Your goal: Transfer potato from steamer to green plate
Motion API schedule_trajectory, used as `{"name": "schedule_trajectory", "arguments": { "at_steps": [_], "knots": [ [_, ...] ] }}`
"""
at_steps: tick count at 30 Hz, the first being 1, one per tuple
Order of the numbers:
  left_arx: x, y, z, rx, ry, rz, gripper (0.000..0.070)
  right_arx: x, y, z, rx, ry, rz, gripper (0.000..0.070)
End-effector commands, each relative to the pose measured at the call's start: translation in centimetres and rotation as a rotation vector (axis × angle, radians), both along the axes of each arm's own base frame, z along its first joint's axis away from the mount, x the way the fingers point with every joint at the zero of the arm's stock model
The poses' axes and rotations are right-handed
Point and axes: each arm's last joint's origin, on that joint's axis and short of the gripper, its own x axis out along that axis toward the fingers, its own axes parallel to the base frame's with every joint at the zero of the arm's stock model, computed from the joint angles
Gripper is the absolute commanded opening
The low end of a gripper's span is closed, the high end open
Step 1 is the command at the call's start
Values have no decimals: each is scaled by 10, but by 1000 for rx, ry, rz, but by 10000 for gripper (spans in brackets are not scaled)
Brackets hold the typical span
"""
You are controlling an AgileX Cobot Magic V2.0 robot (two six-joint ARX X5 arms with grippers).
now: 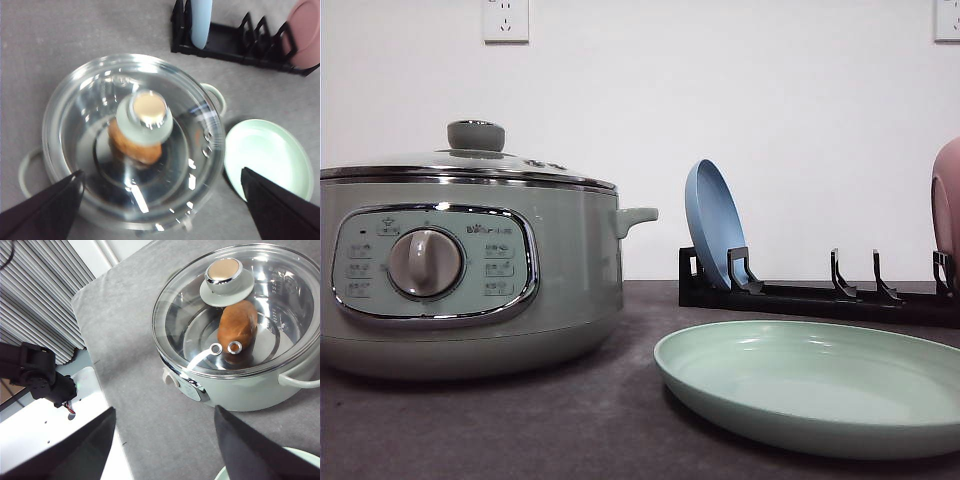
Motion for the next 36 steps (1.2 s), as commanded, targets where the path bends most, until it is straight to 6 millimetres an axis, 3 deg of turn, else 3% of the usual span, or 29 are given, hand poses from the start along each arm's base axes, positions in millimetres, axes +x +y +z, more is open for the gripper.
{"name": "schedule_trajectory", "arguments": {
  "at_steps": [1, 8, 18, 31, 36],
  "knots": [
    [15, -7, 6, 37, -7, -12, 638, 1, 2, 4, 4, -23, 12, 390],
    [63, -37, -6, 144, 57, -34, 637, 1, 2, 3, 0, -22, 10, 389],
    [107, -66, -49, 246, 174, -67, 636, 0, 2, 2, -11, -12, 12, 389],
    [128, -80, -74, 266, 227, -85, 627, 0, 1, 1, -20, 1, 12, 390],
    [126, -84, -74, 266, 227, -95, 568, 0, 1, 1, -20, 1, 12, 389]
  ]
}}
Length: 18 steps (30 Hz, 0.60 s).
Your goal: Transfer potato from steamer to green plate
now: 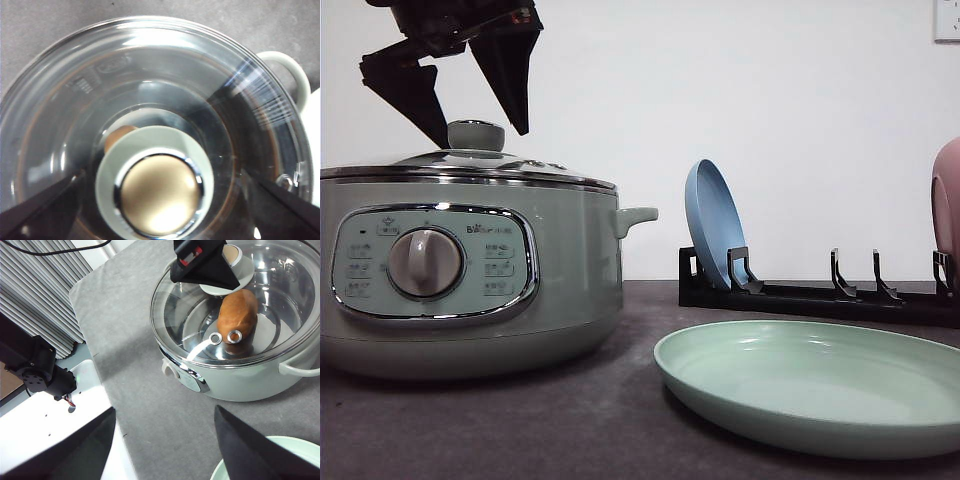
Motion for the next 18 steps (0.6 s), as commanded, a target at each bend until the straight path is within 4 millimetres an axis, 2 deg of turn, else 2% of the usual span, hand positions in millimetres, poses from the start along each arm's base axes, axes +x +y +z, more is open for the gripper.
{"name": "schedule_trajectory", "arguments": {
  "at_steps": [1, 4, 8, 15, 18],
  "knots": [
    [4, -6, 2, -2, -18, -14, 557, 1, 2, 4, 3, -22, 13, 389],
    [3, -8, 2, 2, -18, -20, 529, 1, 2, 4, 3, -22, 13, 389],
    [2, -9, 1, 45, -17, -5, 441, 1, 2, 4, 3, -21, 13, 390],
    [1, -9, 1, 50, -11, -4, 417, 1, 2, 4, 3, -21, 13, 389],
    [1, -9, 1, 50, -13, -5, 366, 1, 2, 4, 3, -21, 13, 389]
  ]
}}
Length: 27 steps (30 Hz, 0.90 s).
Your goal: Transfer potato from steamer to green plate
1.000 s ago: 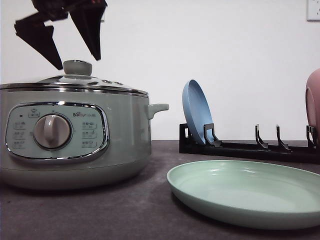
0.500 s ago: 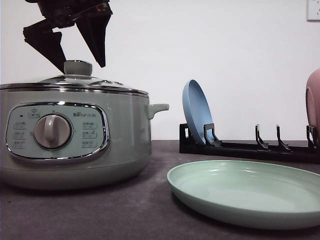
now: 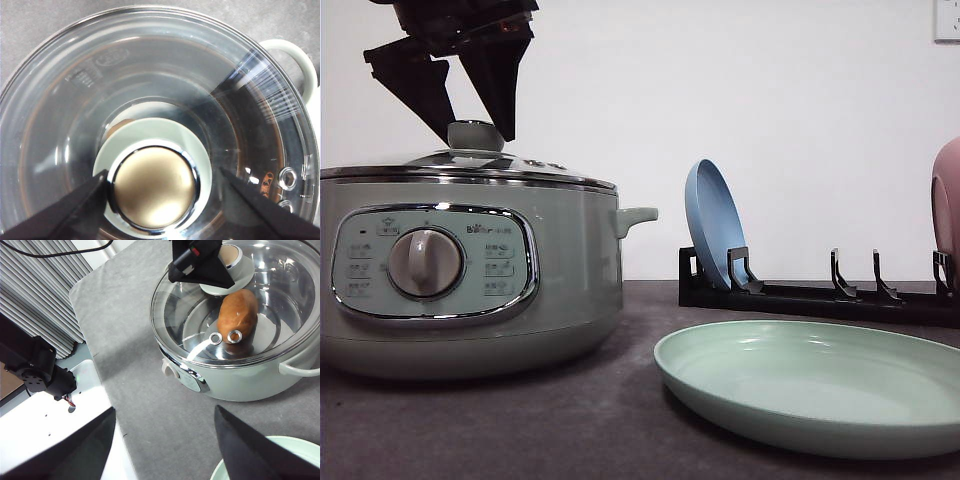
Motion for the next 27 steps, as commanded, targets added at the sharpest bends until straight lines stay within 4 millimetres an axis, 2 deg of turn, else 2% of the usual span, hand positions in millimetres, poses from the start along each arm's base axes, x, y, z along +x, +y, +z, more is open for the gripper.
{"name": "schedule_trajectory", "arguments": {
  "at_steps": [1, 11, 14, 22, 27],
  "knots": [
    [5, -4, 2, 0, -12, -8, 347, 1, 2, 4, 3, -21, 13, 389],
    [4, -3, 1, 7, 5, -8, 110, 1, 2, 4, 3, -22, 13, 389],
    [3, -3, 1, 9, 9, -8, 9, 1, 2, 4, 3, -22, 13, 389],
    [2, -3, 2, 7, 4, -9, 3, 1, 2, 4, 4, -22, 13, 389],
    [-2, 1, 11, -7, -27, -3, 3, 1, 2, 4, 4, -22, 13, 390]
  ]
}}
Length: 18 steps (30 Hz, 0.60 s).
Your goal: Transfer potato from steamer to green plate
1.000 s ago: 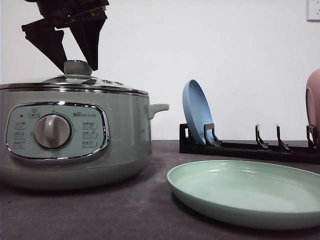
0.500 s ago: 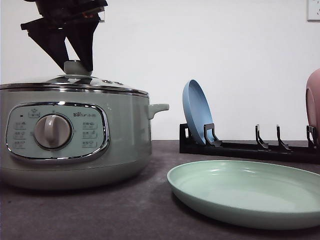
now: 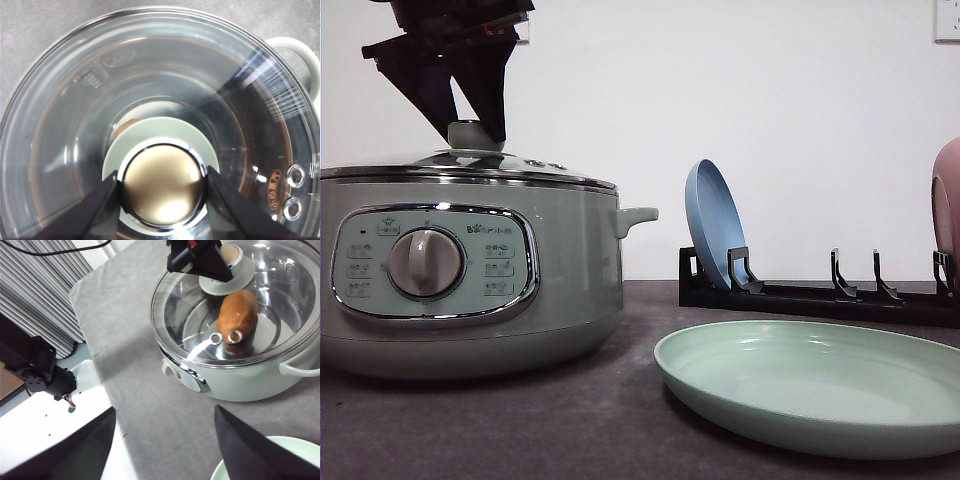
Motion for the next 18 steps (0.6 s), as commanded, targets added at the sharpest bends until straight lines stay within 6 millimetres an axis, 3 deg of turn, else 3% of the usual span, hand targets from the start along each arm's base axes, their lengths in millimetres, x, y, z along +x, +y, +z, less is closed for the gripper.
{"name": "schedule_trajectory", "arguments": {
  "at_steps": [1, 10, 18],
  "knots": [
    [-3, 1, 11, -29, -28, 5, 3, 1, 2, 4, 4, -22, 13, 390],
    [-25, 17, 42, -77, -136, 29, 3, 1, 2, 4, 4, -22, 13, 389],
    [-48, 44, 69, -70, -242, 117, 3, 1, 2, 4, 4, -21, 13, 389]
  ]
}}
